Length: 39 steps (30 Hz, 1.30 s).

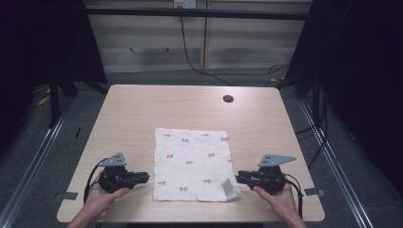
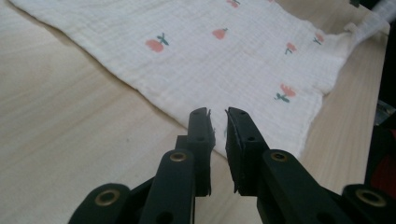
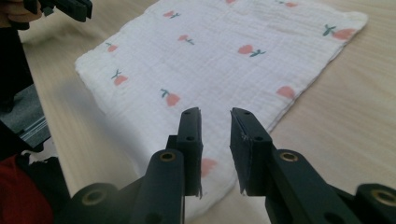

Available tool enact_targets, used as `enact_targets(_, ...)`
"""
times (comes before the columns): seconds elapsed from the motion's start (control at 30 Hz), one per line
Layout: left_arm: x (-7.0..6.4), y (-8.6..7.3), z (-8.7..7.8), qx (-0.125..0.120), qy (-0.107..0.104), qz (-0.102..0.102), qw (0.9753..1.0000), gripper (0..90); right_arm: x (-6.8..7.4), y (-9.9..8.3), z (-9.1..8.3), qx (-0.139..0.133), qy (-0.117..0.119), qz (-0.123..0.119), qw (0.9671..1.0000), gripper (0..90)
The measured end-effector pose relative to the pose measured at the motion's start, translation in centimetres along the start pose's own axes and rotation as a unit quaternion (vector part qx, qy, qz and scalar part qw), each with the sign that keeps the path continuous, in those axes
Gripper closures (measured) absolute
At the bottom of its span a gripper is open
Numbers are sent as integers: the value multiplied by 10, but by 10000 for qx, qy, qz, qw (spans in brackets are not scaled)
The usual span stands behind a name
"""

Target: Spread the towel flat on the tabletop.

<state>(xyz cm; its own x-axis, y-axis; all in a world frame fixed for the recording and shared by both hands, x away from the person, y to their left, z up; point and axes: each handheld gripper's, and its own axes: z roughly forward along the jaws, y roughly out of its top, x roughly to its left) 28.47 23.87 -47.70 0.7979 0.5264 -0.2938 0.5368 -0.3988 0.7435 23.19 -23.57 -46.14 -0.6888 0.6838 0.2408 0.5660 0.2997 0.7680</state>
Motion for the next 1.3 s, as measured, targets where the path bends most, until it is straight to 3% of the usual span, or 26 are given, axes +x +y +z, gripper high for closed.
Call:
enact_targets(0.27,19,33,16,-121,250,-127,9995,746,-21,32,20,-67,-5,-6,10000,754)
enact_targets(0.47,34,53,42,-3,260,-163,9995,720,-35,55,55,69,38,-77,9999,747)
enact_targets(0.5,37,55,47,27,260,-167,9995,725,-40,59,68,167,7,-82,9998,741)
enact_targets(0.63,45,56,63,92,304,-286,9991,718,-49,60,86,262,2,11,9997,736)
enact_targets(0.77,44,50,72,351,359,-160,9986,710,-58,51,103,502,-65,91,9987,735)
enact_targets(0.9,43,47,74,512,405,11,9979,710,-56,47,105,653,-108,31,9978,735)
enact_targets(1.07,45,44,73,438,346,41,9984,711,-56,41,99,739,-71,22,9972,735)
enact_targets(1.3,38,40,72,459,365,165,9981,711,-50,36,93,783,-20,-14,9969,735)
